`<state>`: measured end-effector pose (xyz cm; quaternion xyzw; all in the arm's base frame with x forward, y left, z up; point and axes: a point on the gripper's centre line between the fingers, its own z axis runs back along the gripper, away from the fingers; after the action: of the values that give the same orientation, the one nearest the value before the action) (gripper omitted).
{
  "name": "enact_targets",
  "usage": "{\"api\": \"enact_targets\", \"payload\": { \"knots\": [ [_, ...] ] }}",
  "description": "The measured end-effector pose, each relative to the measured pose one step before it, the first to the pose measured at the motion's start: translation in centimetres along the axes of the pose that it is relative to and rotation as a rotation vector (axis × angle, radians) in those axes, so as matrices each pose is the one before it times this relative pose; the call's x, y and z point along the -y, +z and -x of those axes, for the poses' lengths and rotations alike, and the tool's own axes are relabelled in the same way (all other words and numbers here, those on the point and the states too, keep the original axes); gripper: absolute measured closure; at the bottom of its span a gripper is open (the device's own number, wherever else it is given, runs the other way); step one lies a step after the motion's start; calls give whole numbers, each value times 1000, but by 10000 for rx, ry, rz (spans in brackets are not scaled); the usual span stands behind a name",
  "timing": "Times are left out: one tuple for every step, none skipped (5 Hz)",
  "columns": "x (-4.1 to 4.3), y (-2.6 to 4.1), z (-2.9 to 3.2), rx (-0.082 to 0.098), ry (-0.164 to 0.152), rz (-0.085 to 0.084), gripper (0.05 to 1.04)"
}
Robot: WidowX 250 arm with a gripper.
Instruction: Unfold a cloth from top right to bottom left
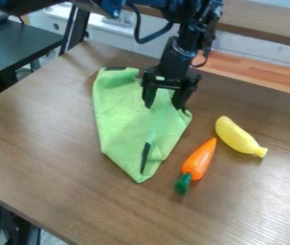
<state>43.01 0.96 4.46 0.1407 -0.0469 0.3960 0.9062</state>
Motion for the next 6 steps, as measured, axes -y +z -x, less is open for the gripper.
{"api": "enact_targets", "payload": {
  "knots": [
    [646,102,-259,9,49,-55,83],
    [353,116,-254,-57,65,-31,111],
    [445,-399,-148,-107,34,-122,379],
    [139,176,-224,44,-14,89,682],
    [43,-135,124,-5,-115,83,902],
    [-793,164,45,-201,-63,363,1018]
  ]
}}
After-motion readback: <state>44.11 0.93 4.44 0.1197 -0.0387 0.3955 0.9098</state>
